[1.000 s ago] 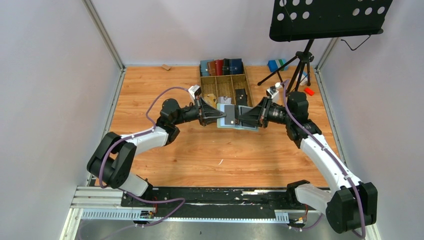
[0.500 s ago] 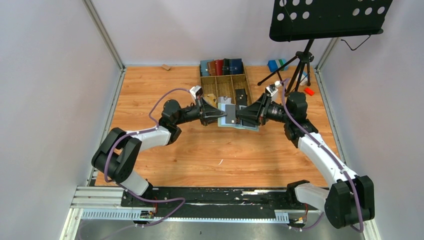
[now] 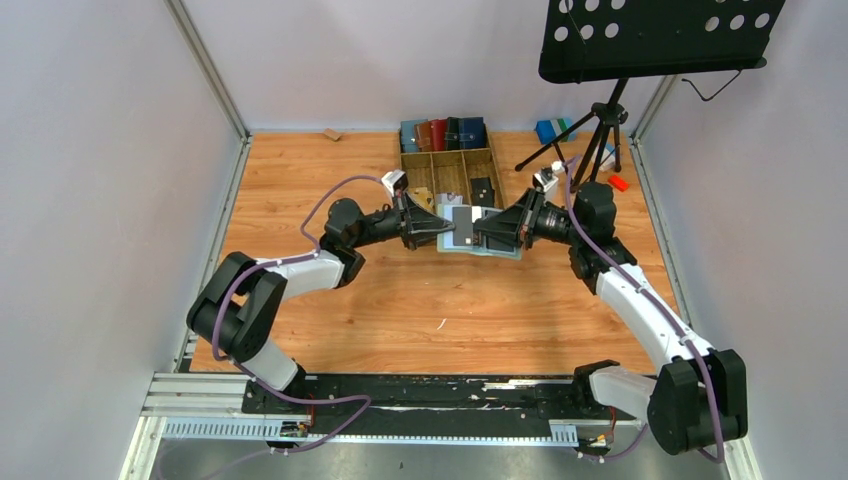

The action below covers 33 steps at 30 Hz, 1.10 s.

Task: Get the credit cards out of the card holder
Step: Remove the credit card from the card holder, then place the credit card in the storage box.

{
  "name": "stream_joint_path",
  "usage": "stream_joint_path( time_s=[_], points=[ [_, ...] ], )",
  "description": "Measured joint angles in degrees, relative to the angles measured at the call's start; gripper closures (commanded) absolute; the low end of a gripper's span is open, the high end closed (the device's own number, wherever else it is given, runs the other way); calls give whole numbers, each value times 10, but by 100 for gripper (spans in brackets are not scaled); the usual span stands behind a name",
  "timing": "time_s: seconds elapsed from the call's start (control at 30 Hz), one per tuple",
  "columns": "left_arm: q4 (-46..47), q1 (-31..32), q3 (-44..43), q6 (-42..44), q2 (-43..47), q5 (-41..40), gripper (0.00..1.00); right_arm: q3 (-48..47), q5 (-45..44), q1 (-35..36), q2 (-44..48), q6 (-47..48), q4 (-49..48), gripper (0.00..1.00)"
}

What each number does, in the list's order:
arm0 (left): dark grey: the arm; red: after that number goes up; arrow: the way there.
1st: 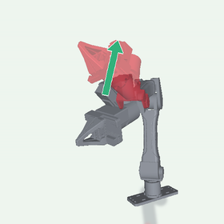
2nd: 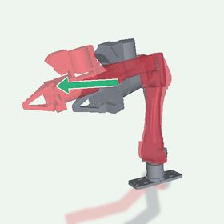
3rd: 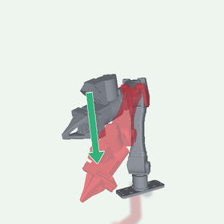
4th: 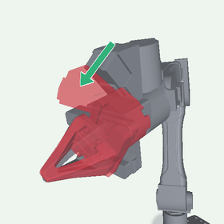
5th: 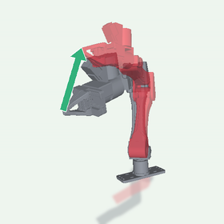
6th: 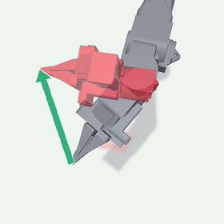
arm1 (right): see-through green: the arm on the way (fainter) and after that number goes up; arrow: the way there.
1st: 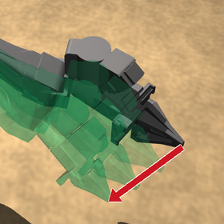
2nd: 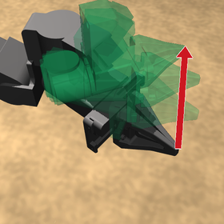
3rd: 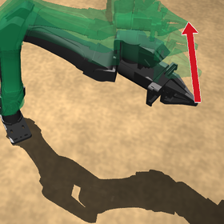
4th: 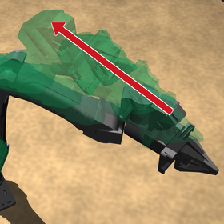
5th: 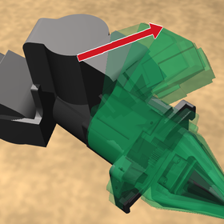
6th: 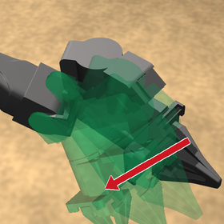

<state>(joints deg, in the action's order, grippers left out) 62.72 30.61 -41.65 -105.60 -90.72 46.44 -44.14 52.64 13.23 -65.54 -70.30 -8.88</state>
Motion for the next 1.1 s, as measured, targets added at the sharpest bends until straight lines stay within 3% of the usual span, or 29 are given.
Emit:
stream_joint_path(
  time_s=[0.2, 0.47, 0.6, 0.73, 0.83, 1.1],
  points=[
    [-16, -25, 0, 5, 1, 10, 91, 3, 16, -48, 10, 21, 28, 100],
    [-114, -59, 17, 62, 49, 17, 100, -14, 28, -90, 4, 94, 112, 100],
    [-278, -60, 10, 176, 90, 17, 100, -69, 31, -94, -35, 153, 170, 100],
    [-584, -61, -84, 363, 105, -17, 100, -150, 27, -96, -93, 225, 235, 100],
    [-749, -63, -151, 485, 106, -51, 100, -203, 22, -96, -142, 273, 261, 100],
    [-908, -64, -133, 591, 136, -78, 100, -294, -25, -96, -273, 373, 317, 100]
  ],
)
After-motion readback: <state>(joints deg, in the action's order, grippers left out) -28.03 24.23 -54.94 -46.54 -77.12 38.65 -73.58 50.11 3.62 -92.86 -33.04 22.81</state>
